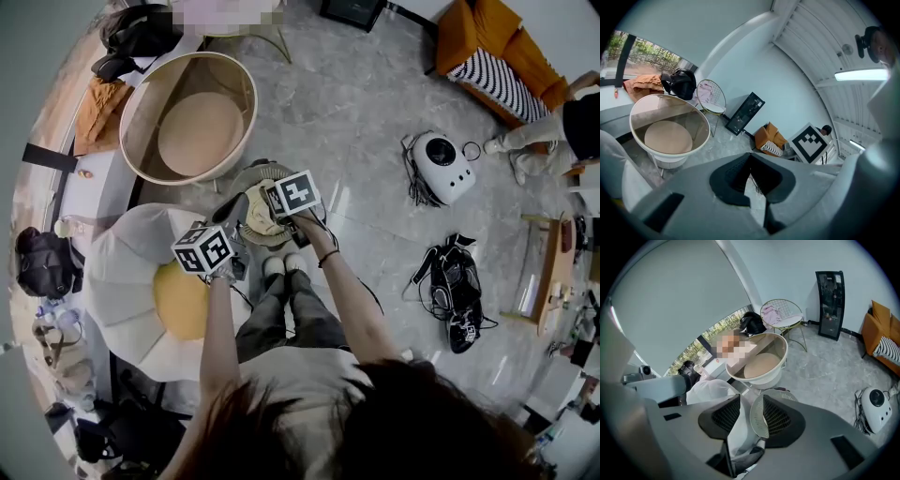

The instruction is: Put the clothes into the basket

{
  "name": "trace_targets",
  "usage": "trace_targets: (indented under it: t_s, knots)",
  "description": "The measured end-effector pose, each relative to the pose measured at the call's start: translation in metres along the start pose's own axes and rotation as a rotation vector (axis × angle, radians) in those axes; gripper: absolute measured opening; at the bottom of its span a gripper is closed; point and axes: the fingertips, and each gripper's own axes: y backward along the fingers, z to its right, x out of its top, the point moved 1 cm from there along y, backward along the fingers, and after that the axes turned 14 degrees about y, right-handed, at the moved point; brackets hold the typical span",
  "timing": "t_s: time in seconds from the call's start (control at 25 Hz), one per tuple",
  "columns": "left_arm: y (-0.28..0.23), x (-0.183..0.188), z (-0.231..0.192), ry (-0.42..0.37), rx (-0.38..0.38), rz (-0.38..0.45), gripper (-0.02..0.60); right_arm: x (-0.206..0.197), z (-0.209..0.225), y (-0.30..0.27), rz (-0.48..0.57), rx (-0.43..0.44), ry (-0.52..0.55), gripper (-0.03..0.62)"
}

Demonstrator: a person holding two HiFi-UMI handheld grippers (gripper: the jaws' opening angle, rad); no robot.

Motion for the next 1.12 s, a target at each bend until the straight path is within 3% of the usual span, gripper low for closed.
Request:
trace_targets:
  t_s: [0.24, 0.4, 1.12]
  knots:
    - [-0.001, 0.002, 0.004, -0.006, 0.001, 0.003, 0.011, 0.002, 0.002, 0.006, 0.007, 0.002, -0.003, 0.135]
    - [0.004, -0.003, 0.011, -0.024, -0.004, -0.010, 0.011, -0.002, 0.001, 0.015, 0.006, -0.010, 0.021, 0.077]
    - [0.020, 0.009, 0.050, -0.095, -0.082, 0.022, 0.011, 0.019, -0.031, 0.071, 0.255, 0.121, -0.058, 0.021]
